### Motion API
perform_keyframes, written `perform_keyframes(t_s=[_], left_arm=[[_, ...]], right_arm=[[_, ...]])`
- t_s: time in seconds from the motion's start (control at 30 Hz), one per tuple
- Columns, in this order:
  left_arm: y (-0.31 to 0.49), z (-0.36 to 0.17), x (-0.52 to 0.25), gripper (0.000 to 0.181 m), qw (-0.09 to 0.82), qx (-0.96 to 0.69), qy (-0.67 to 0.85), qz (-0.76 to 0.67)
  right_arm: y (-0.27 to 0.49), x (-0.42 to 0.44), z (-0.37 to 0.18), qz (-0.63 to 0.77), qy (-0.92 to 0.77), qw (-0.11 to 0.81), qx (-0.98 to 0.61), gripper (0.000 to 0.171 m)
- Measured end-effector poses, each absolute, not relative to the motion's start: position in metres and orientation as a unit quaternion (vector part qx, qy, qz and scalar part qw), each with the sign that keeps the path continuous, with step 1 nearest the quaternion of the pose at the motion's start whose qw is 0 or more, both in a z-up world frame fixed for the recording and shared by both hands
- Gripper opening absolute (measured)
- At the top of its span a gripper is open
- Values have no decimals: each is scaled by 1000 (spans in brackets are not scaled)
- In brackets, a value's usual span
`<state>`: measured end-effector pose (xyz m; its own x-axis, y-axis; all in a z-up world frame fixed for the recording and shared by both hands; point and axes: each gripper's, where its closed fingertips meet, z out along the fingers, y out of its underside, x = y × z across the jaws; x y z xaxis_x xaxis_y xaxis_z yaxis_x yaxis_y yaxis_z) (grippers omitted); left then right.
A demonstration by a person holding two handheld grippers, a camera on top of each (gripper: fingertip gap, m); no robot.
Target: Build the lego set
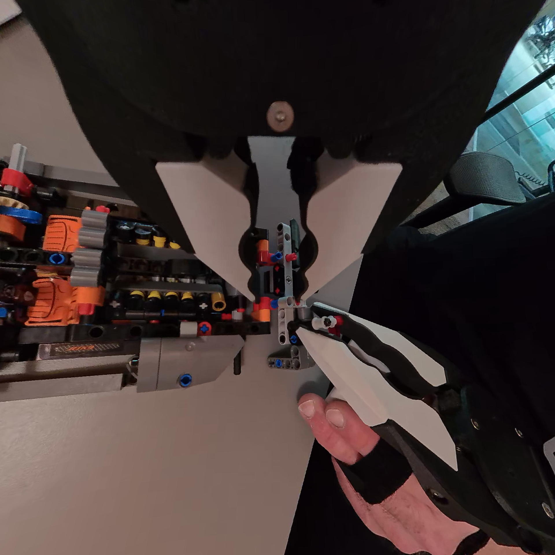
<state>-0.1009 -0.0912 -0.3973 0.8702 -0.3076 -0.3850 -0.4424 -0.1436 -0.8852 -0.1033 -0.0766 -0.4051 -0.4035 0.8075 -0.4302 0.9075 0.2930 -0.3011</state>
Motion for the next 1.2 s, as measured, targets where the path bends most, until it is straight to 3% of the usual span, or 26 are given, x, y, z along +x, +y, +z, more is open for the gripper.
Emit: perform_keyframes(t_s=[0.57,1.2], left_arm=[[-90,-398,-104,17,602,-757,249,47],[-93,-398,-109,17,611,-752,244,34]], right_arm=[[-74,-109,-404,-264,770,158,558,13],[-77,-117,-407,-232,784,124,563,12]])
